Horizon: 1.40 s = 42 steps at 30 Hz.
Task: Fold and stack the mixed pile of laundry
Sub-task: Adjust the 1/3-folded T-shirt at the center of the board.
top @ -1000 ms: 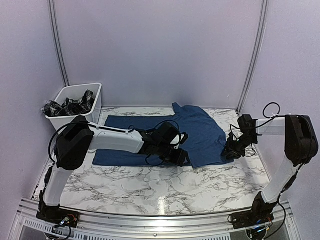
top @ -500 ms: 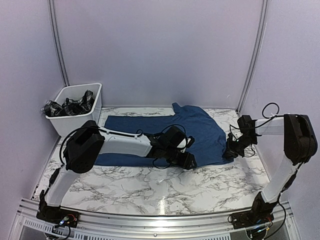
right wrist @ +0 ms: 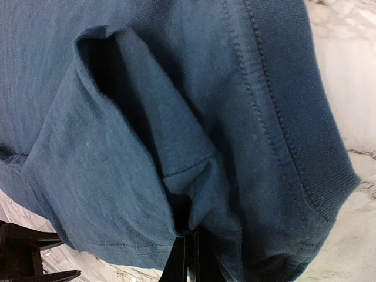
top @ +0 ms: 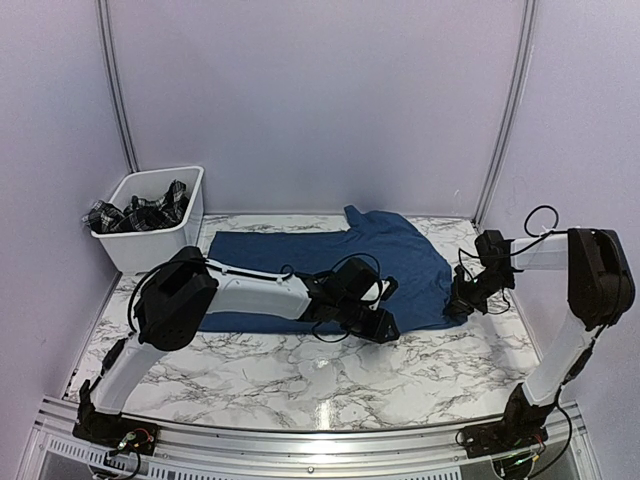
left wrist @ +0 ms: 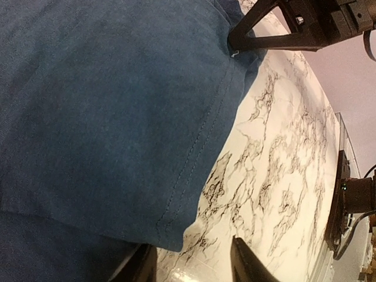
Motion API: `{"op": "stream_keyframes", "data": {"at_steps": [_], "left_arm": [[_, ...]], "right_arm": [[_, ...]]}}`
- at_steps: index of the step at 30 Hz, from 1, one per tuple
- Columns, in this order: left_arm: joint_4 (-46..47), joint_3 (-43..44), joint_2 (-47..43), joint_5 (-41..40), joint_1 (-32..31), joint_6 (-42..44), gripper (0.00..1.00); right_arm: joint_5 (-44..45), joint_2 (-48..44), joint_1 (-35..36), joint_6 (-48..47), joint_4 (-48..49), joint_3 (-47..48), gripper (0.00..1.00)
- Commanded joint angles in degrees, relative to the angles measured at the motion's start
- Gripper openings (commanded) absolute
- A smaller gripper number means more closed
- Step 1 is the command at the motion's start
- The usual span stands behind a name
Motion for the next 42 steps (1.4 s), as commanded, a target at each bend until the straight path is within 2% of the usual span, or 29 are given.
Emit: {"op": "stream_keyframes", "data": {"at_steps": [1,11,20,21,23,25,28,30,33,42], "left_arm": [[2.7,1.8,1.5,0.9,-0.4,-0.6,0.37],[5.7,0.5,-1.5,0.6,1.2,-2.6,0.00],[9.3,-2.0,-2.5,1.6,3.7,-6.6,0.00],[9.0,-1.6,-1.9,2.3,3.8,-6.7,0.01],[7.7,-0.8,-1.2,2.5,3.7,-6.7,0.17],[7.6,-0.8,-0.8,3.5,3.6,-6.9,0.28],[7.3,-1.2,-0.3,4.0,3.4,-7.2,0.37],[7.3,-1.5,-0.2,4.2,3.4,-7.5,0.39],[7.3,-2.2,0.1,4.4,3.4,-7.9,0.42],[7.3,-2.4,0.4,5.1,3.3,-8.0,0.50]], "right_arm": [[-2.1,-1.6,-0.3,0.8,0.9,1.1,0.00],[-4.4,-2.4,-0.3,2.8,1.3,3.4,0.00],[-5.0,-2.0,-0.3,3.3,0.9,5.0,0.00],[-4.8,-2.0,-1.8,3.2,0.6,5.0,0.00],[-4.4,-1.8,-2.1,3.0,-0.1,4.7,0.00],[-4.0,-1.3,-2.2,2.4,-1.2,4.3,0.02],[-3.4,-1.4,-2.5,1.5,-2.1,2.9,0.14],[-2.8,-1.7,-2.7,1.0,-2.5,2.0,0.19],[-2.9,-1.9,-2.9,0.9,-2.5,0.9,0.19],[-3.8,-2.0,-2.8,1.2,-3.2,1.3,0.10]]}}
